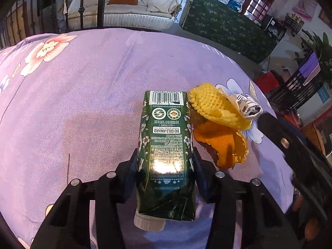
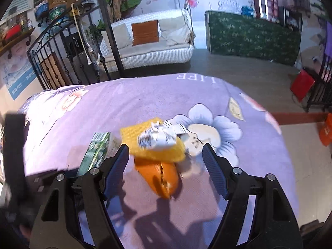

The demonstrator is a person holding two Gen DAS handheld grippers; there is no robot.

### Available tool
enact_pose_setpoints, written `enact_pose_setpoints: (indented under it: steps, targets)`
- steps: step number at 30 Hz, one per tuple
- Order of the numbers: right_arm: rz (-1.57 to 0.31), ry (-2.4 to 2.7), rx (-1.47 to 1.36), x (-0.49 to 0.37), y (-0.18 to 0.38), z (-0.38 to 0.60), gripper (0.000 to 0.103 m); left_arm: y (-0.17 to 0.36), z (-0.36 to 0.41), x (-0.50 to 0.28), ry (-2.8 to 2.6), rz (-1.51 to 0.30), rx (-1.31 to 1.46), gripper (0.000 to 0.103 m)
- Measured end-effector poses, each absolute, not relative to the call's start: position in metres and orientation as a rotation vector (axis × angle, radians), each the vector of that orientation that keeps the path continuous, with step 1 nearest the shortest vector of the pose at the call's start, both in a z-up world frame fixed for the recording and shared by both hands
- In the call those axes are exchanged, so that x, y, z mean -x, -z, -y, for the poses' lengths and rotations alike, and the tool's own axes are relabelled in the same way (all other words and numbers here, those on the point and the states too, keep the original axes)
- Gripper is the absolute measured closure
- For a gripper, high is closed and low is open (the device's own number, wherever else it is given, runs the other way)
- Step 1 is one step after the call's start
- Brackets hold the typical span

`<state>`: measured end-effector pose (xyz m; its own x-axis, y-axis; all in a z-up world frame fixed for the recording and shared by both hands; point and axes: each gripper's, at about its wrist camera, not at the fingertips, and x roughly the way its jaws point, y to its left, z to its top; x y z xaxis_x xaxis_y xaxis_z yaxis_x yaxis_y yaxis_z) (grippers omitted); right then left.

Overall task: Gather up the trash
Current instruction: 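Grasp the green carton with the left tool while the right tool grasps the white paper wrapper, then carry the carton and paper wrapper over the bin and open both tools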

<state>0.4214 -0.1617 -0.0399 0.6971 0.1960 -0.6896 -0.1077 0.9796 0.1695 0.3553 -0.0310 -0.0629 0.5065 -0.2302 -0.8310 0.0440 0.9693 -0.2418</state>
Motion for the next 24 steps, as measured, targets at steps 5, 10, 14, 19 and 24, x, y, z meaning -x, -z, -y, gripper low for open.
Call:
enact_pose_setpoints:
  steps: [5, 10, 14, 19, 24]
  targets:
    - [-0.833, -0.148, -0.116, -0.453, 0.056, 0.150, 0.046, 0.064, 0.028, -0.355, 0.174, -1.020, 0.198, 0.055]
    - [-0.831, -0.130, -0.160, -0.453, 0.064, 0.153, 0.070, 0.060, 0.028, -0.346, 0.168, -0.986, 0.183, 0.055]
    - [-0.792, -0.127, -0.172, -0.437, 0.057, 0.161, 0.071, 0.054, 0.030, -0.334, 0.169, -0.947, 0.155, 0.055]
    - [-0.749, -0.139, -0.196, -0.409, 0.042, 0.173, 0.071, 0.044, 0.035, -0.316, 0.195, -0.908, 0.142, 0.055]
    - [-0.730, -0.153, -0.193, -0.376, 0.033, 0.182, 0.071, 0.036, 0.041, -0.294, 0.240, -0.885, 0.147, 0.055]
